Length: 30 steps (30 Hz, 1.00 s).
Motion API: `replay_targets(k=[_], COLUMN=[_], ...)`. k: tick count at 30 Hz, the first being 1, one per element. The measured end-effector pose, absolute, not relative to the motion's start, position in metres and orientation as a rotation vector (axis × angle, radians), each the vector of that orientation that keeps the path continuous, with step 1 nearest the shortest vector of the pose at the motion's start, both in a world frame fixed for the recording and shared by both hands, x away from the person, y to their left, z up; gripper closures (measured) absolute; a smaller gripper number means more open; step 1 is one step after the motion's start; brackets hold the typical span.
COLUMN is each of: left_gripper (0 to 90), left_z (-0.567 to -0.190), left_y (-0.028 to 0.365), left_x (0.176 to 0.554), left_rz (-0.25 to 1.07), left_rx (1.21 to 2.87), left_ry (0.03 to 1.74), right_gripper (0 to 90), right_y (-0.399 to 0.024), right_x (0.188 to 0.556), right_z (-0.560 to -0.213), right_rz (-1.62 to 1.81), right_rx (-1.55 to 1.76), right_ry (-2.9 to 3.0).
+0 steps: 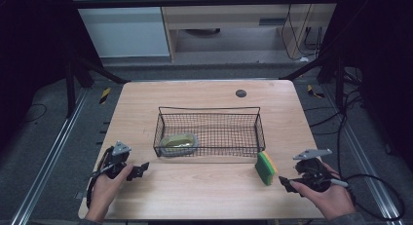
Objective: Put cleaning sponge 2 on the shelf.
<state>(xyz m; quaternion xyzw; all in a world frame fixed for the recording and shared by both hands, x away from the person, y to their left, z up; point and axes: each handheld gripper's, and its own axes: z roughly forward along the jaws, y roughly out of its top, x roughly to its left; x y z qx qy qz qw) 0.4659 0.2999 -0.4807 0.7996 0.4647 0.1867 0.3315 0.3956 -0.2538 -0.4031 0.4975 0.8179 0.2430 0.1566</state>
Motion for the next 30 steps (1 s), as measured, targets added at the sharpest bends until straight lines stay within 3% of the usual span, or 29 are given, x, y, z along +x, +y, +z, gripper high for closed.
replay_targets(k=[12, 30], left_gripper=[4.0, 0.0], left_z=[-0.502, -0.508], left_y=[0.296, 0.300], left_x=[0.469, 0.468], left_rz=[0.479, 0.522], left_rx=[2.126, 2.105], left_ry=[1.243, 1.216], right_gripper=[25.5, 37.3], right_y=[-0.220, -0.189], right_x=[0.430, 0.453], right_z=[-0.364, -0.399], right_rz=[0.619, 0.510], right_rx=[1.405, 1.414], right_ry=[2.429, 2.530])
